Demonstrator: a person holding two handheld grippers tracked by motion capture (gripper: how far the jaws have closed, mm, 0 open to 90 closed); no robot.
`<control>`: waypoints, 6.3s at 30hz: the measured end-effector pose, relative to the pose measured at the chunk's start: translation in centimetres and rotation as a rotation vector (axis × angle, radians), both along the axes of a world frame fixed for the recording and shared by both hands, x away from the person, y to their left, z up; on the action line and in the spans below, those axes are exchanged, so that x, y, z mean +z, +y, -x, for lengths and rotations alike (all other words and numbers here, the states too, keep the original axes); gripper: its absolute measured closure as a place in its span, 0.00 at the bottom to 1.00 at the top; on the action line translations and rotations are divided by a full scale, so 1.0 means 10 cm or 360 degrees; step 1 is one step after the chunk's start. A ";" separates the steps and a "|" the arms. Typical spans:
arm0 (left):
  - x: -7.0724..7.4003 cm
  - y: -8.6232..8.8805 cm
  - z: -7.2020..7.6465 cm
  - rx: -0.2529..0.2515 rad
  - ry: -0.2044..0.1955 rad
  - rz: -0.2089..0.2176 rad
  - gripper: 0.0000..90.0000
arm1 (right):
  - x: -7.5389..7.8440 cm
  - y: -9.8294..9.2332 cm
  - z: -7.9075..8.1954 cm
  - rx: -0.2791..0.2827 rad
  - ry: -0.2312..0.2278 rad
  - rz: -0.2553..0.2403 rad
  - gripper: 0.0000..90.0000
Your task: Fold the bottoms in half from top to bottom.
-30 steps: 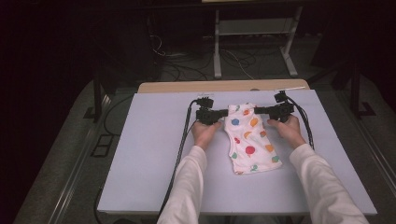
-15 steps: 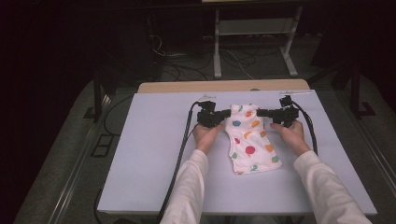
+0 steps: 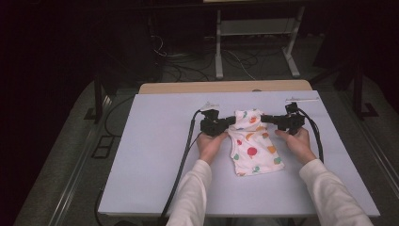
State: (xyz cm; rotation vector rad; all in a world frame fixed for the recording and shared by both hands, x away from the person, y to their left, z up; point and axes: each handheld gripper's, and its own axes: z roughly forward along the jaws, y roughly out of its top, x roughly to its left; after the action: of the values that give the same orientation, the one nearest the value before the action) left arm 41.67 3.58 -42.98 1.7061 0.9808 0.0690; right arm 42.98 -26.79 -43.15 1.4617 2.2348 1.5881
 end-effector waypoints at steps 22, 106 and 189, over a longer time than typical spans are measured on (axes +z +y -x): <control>0.00 0.01 0.27 -0.0126 -0.0028 -0.0010 0.98 | 0.05 -0.04 0.30 0.0032 -0.0020 0.0074 0.97; -0.10 -0.13 0.78 -0.0433 -0.0037 -0.0227 0.98 | -0.01 -0.17 1.00 0.0114 0.0145 0.0162 0.59; -0.13 -0.17 0.79 -0.0453 -0.0056 -0.0230 0.98 | 0.01 0.53 0.10 0.0327 0.0476 0.0402 0.98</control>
State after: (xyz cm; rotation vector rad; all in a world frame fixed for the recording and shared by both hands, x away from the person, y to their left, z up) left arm 33.79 1.84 -44.31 1.9557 0.7130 -0.0173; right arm 41.95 -21.45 -43.01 1.5243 2.7089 1.1304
